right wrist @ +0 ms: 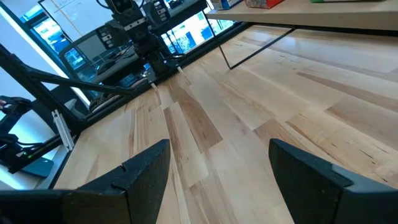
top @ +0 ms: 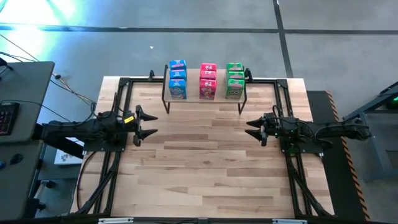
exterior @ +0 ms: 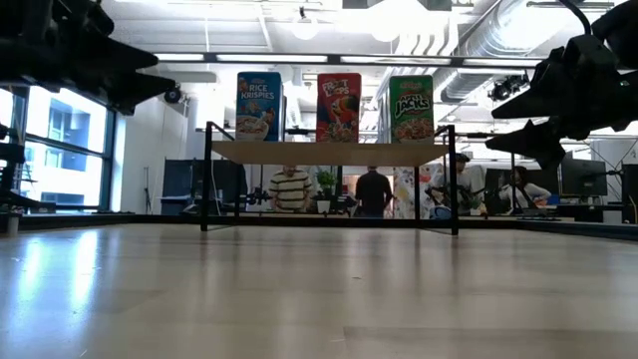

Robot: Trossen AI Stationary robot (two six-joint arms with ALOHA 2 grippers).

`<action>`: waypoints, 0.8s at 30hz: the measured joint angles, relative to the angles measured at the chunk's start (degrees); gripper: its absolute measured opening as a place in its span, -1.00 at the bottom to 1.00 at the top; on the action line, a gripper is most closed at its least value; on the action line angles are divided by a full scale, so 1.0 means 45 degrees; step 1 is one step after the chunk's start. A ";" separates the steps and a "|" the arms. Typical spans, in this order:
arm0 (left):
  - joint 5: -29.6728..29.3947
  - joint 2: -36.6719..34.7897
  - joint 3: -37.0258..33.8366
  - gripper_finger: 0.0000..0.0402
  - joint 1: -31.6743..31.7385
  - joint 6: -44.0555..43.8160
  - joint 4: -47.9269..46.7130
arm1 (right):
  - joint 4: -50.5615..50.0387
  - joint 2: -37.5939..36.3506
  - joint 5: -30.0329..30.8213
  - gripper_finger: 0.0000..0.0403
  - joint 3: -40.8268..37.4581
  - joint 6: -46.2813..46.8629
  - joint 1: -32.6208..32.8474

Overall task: Stack cereal on shelf
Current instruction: Return to Home Position

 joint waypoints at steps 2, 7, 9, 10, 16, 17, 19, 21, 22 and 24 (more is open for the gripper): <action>-0.0001 -0.0173 -0.0190 0.35 0.0000 0.0001 0.0101 | 0.0001 -0.0001 0.0001 0.32 0.0000 0.0000 0.0000; -0.0020 -0.0682 -0.0858 0.35 0.0000 0.0005 0.0433 | 0.0003 -0.0001 0.0001 0.32 0.0000 0.0000 0.0000; -0.0088 -0.0892 -0.0865 0.35 0.0000 -0.0014 0.0215 | 0.0000 0.0000 0.0005 0.32 0.0000 0.0000 0.0000; -0.0115 -0.0954 -0.0861 0.35 0.0000 0.0004 0.0209 | 0.0000 0.0000 0.0004 0.32 0.0000 -0.0005 0.0000; -0.0108 -0.1368 -0.0855 0.35 0.0000 0.0131 -0.0159 | 0.0000 0.0000 0.0000 0.32 0.0000 0.0000 0.0000; -0.0112 -0.1373 -0.0855 0.35 0.0000 0.0331 -0.0166 | 0.0000 0.0000 0.0001 0.32 0.0000 0.0000 0.0000; -0.0107 -0.1373 -0.0855 0.35 0.0000 0.0786 -0.0153 | 0.0000 0.0000 0.0000 0.32 0.0000 -0.0001 0.0000; -0.0107 -0.1373 -0.0855 0.35 0.0000 0.0991 -0.0162 | 0.0000 0.0000 0.0005 0.32 0.0000 0.0000 0.0000; -0.0107 -0.1373 -0.0855 0.35 0.0000 0.0991 -0.0158 | 0.0000 0.0000 0.0000 0.32 0.0000 0.0000 0.0000; -0.0107 -0.1346 -0.0855 0.35 0.0000 0.0987 -0.0158 | 0.0000 0.0000 0.0002 0.32 0.0000 0.0000 0.0000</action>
